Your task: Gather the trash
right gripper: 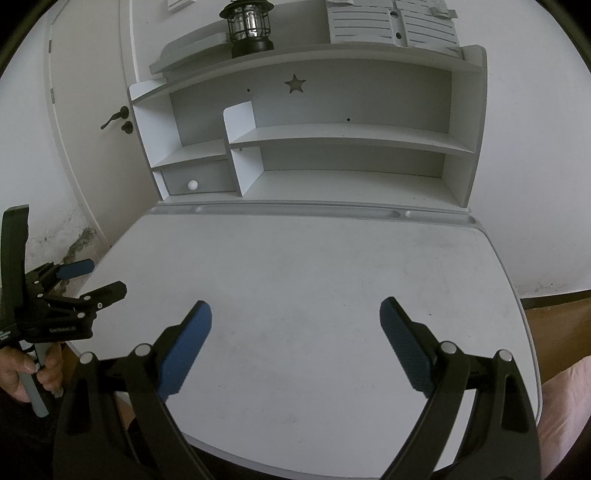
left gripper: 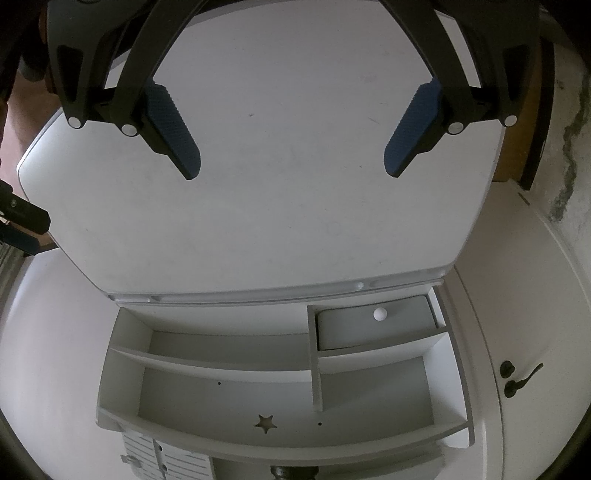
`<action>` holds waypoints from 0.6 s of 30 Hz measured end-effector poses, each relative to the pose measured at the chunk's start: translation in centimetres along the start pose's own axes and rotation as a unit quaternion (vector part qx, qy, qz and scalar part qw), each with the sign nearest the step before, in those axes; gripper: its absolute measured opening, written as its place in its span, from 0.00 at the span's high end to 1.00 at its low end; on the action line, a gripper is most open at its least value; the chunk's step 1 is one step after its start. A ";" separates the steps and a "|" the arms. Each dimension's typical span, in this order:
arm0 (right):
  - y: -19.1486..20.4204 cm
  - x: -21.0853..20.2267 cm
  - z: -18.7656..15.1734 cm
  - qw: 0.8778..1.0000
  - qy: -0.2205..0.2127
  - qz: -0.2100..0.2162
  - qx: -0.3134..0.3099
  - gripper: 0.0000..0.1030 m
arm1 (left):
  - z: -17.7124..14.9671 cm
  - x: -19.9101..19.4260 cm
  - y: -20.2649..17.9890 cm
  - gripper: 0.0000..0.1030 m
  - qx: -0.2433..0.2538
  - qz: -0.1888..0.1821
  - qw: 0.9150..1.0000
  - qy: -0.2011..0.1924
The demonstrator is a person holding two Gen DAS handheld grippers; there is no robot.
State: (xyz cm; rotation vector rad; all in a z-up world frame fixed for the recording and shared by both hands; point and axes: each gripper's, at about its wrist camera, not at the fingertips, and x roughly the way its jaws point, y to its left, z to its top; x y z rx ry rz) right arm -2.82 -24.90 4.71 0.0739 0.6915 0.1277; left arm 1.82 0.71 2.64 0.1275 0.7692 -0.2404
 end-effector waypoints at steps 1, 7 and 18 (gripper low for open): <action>0.0 0.0 0.0 1.000 0.000 0.000 0.000 0.13 | 0.0 0.1 0.0 0.06 0.000 0.000 1.000 0.001; 0.0 0.0 0.0 1.000 0.000 0.001 0.000 0.13 | 0.2 0.4 0.1 0.06 0.000 0.001 1.000 0.008; 0.0 0.0 0.0 1.000 0.000 0.000 -0.001 0.13 | 0.1 0.3 0.0 0.06 0.004 0.007 1.000 0.004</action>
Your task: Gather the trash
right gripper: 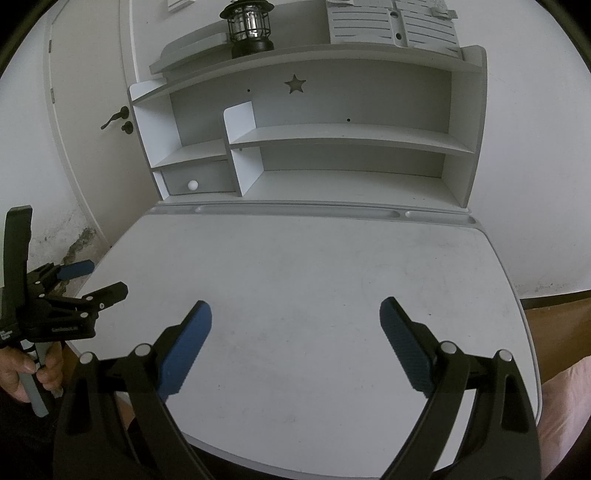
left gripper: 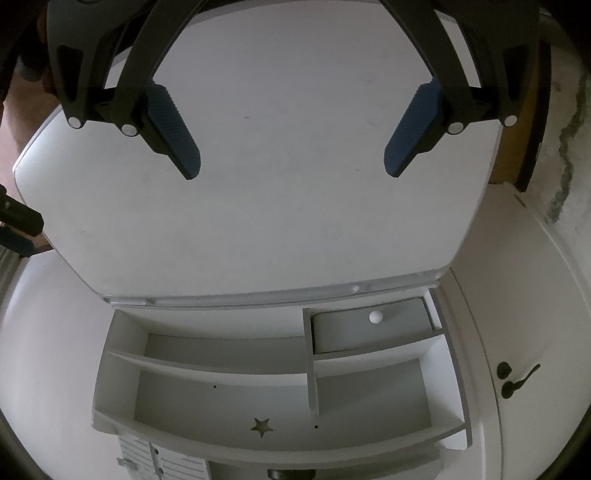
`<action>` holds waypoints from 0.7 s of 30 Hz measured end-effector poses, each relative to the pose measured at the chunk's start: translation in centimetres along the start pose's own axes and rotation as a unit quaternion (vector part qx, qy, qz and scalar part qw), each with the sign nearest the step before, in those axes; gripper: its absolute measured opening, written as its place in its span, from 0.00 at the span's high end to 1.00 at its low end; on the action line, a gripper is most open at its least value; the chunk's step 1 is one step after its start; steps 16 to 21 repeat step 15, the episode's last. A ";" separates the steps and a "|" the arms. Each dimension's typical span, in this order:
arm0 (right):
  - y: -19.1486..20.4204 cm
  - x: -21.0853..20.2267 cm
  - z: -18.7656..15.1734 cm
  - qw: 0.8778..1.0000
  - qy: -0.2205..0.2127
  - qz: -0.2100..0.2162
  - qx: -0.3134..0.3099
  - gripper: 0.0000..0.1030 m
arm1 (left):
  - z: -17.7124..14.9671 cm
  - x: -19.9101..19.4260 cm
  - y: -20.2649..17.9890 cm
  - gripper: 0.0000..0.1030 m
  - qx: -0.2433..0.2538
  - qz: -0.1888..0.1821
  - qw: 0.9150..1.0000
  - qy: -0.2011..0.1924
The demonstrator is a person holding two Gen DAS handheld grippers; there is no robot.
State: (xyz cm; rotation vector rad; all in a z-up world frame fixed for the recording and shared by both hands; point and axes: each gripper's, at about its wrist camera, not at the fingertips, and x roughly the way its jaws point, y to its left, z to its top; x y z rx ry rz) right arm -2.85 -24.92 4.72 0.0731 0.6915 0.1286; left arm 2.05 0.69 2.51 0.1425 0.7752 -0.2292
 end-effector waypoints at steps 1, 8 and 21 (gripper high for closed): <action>0.0 0.0 0.0 1.000 0.000 0.000 0.000 0.13 | 0.0 -0.1 0.0 0.06 0.002 0.001 1.000 -0.002; 0.0 0.0 0.0 1.000 0.001 0.001 0.000 0.13 | -0.1 -0.1 -0.1 0.06 0.006 0.004 1.000 -0.002; 0.0 0.0 0.0 1.000 0.000 0.001 -0.001 0.13 | 0.1 0.1 0.2 0.06 -0.002 0.002 1.000 0.006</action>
